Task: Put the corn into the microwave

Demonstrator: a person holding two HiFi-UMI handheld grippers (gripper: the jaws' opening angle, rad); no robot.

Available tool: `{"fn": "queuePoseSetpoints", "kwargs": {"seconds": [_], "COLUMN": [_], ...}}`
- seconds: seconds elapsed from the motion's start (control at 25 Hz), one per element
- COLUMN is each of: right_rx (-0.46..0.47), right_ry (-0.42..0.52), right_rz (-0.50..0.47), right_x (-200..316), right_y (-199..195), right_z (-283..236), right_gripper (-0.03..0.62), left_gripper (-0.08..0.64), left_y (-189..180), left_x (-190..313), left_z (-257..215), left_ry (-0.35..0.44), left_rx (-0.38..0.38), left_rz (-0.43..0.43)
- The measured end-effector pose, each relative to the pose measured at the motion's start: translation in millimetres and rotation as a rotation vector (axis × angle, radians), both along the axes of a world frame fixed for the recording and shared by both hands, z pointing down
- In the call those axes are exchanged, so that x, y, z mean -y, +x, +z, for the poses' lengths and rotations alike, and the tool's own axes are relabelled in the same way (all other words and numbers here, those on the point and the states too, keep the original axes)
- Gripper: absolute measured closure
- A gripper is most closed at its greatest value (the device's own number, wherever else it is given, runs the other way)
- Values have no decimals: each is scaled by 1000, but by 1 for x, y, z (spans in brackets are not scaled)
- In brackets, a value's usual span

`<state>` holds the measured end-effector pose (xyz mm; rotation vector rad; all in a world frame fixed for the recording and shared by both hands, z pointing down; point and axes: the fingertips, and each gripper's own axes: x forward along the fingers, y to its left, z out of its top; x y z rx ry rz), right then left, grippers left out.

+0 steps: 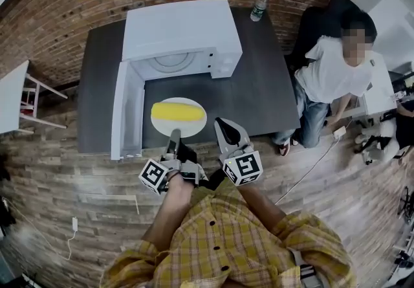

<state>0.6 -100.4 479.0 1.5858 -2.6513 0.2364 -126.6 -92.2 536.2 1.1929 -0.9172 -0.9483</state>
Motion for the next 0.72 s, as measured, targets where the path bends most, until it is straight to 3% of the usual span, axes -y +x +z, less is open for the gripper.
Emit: {"fn": "queuePoseSetpoints", "kwargs": {"seconds": [0.72], "right_rx": [37], "right_ry": [7], "right_rz": [-43], "right_x": [47], "right_y": [13], "right_z": [1], "right_gripper": [589], "left_gripper": [535], "left_y": [4], "left_x": [39], "left_z": [7], "left_ry": [-25], "left_rx": [-4], "left_rz": [-69]}}
